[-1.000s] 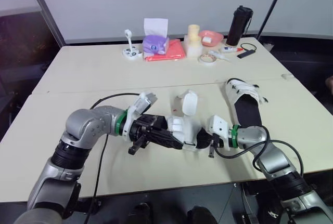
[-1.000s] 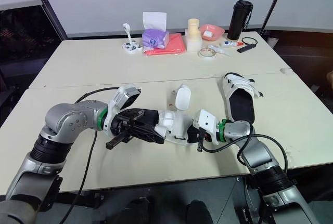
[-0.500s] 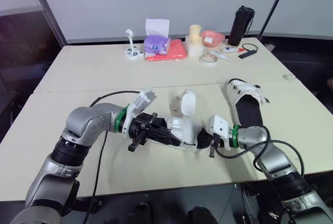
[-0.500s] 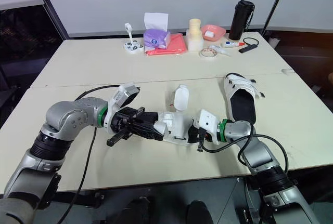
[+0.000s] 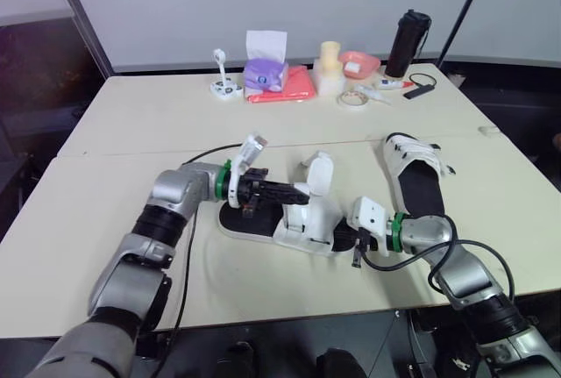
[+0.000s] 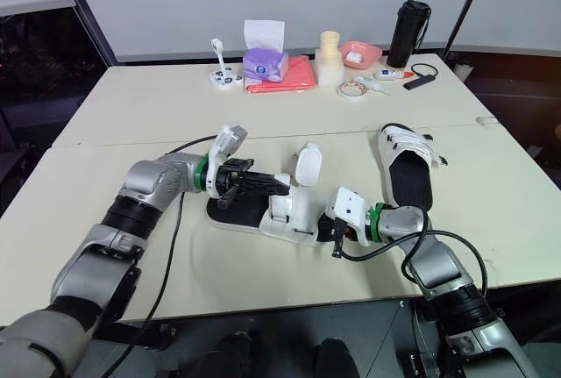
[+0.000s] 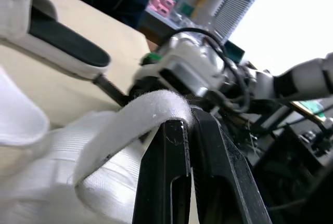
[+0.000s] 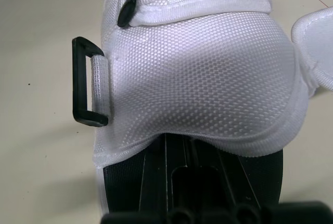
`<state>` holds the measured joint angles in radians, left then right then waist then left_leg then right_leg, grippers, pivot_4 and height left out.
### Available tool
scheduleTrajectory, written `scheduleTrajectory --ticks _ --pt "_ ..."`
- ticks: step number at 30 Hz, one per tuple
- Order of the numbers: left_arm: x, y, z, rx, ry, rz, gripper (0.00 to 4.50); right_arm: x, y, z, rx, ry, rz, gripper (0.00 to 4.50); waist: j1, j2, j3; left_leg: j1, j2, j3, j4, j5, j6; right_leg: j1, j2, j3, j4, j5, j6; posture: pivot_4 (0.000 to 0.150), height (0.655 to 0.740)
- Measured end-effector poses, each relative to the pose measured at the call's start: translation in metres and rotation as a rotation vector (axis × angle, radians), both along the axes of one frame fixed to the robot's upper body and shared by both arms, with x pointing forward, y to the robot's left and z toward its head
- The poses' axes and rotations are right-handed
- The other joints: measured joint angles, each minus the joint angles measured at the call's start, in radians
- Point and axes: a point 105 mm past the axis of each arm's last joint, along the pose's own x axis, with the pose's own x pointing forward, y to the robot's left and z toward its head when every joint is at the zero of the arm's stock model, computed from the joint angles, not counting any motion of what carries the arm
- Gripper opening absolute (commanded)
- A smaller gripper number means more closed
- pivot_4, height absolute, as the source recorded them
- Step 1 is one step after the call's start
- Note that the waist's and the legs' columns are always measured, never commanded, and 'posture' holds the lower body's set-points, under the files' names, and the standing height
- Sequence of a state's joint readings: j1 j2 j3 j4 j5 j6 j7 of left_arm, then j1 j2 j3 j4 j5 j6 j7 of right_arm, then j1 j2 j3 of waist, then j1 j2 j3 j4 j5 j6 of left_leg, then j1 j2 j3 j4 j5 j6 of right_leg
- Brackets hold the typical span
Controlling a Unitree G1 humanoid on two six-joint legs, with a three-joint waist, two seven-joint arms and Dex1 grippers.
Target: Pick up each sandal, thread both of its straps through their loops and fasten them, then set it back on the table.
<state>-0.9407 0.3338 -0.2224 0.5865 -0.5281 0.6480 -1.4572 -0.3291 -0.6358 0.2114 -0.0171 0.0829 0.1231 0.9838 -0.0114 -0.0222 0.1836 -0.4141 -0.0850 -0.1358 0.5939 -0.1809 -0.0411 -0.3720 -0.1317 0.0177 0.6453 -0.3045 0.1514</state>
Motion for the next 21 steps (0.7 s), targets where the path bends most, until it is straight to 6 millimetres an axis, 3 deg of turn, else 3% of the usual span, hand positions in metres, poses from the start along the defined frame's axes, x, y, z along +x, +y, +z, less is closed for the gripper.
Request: scheduleTrajectory --ticks 7,10,15,21 --pt "0.007 -0.008 -0.024 0.034 0.047 0.015 0.03 -0.001 -0.001 0.0 -0.001 -0.007 -0.01 0.0 0.0 0.0 0.0 0.0 -0.002 0.0 0.0 0.0 0.0 0.001 0.0 -0.001 0.0 0.0 0.001 0.15 0.74" --pt "0.009 -0.008 -0.03 0.044 0.076 0.027 0.97 -0.001 -0.002 0.0 -0.001 -0.005 -0.015 0.0 0.001 0.0 0.0 0.0 -0.002 -0.001 0.001 0.0 0.0 0.001 -0.001 -0.002 0.0 0.0 0.001 0.15 0.74" --pt "0.016 -0.007 -0.034 0.014 0.124 0.08 3.5 -0.001 -0.002 0.0 -0.002 -0.005 -0.016 0.0 0.001 0.0 0.0 0.0 -0.002 -0.002 0.001 0.0 0.0 0.002 -0.001 -0.002 0.0 -0.001 0.001 0.15 0.74" --pt "0.036 -0.007 -0.023 -0.029 0.095 0.216 3.5 -0.001 -0.002 0.0 -0.007 -0.005 -0.019 0.0 0.0 -0.001 0.0 0.0 -0.003 -0.003 0.003 0.0 0.0 0.003 -0.001 -0.004 0.0 -0.001 0.002 0.15 0.74"
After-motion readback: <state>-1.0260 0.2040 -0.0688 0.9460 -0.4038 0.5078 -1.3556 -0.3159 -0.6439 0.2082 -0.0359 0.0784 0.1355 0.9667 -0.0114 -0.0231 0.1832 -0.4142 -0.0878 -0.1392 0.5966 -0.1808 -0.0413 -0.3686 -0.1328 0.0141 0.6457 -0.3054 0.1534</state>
